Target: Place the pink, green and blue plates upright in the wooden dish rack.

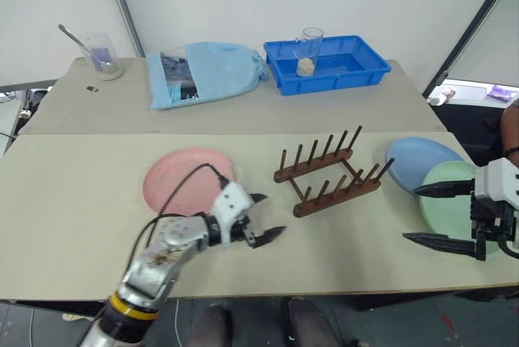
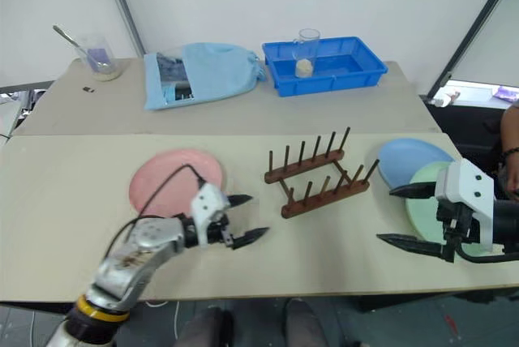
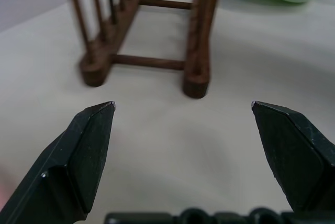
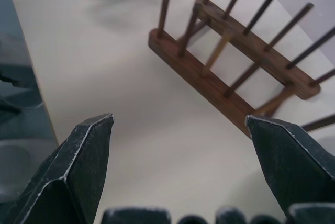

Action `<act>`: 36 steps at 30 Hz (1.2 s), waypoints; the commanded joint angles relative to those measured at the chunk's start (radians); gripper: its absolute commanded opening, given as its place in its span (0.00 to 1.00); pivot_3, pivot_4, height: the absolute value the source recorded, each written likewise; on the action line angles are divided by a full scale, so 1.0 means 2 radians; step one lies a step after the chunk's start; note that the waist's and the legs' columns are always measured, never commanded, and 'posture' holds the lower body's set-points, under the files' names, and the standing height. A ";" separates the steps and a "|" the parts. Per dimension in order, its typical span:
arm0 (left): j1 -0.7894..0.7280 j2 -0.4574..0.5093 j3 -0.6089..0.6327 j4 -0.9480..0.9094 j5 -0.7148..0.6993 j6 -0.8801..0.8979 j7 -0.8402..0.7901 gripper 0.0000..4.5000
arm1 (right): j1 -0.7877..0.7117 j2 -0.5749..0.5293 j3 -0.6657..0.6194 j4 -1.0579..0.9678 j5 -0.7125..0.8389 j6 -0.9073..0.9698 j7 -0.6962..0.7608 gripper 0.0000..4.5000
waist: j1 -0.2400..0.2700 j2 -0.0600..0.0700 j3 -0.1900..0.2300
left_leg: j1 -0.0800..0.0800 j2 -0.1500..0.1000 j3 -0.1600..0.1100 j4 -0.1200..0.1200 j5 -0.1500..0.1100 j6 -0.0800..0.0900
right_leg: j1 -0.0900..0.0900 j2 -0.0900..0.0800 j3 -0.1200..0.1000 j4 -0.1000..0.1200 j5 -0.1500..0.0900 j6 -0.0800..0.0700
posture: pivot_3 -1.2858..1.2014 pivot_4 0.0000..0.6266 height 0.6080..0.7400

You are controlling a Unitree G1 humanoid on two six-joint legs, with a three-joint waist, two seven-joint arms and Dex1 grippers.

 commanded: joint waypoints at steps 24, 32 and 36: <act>-0.083 -0.129 -0.041 0.205 0.083 -0.142 0.003 0.19 | 0.080 0.046 -0.095 -0.139 0.047 0.096 -0.057 1.00 | -0.001 0.000 0.000 | -0.002 -0.002 -0.004 0.004 -0.001 -0.002 | 0.002 0.000 0.000 0.000 0.000 0.001 | 0.52 0.24 1.00; -0.127 -0.058 -0.028 0.192 0.029 -0.143 -0.147 0.19 | 0.117 0.049 -0.120 -0.162 0.043 0.109 -0.048 1.00 | -0.001 0.000 0.000 | -0.003 -0.002 -0.005 0.004 -0.001 -0.002 | 0.001 0.000 -0.001 0.000 0.000 0.001 | 0.52 0.24 1.00; -0.162 -0.065 -0.028 0.255 0.042 -0.173 -0.165 0.19 | 0.135 0.060 -0.111 -0.179 0.031 0.104 -0.062 1.00 | 0.000 0.000 0.000 | -0.003 -0.002 -0.005 0.005 -0.001 -0.002 | 0.001 0.000 -0.001 -0.001 0.000 0.001 | 0.52 0.24 1.00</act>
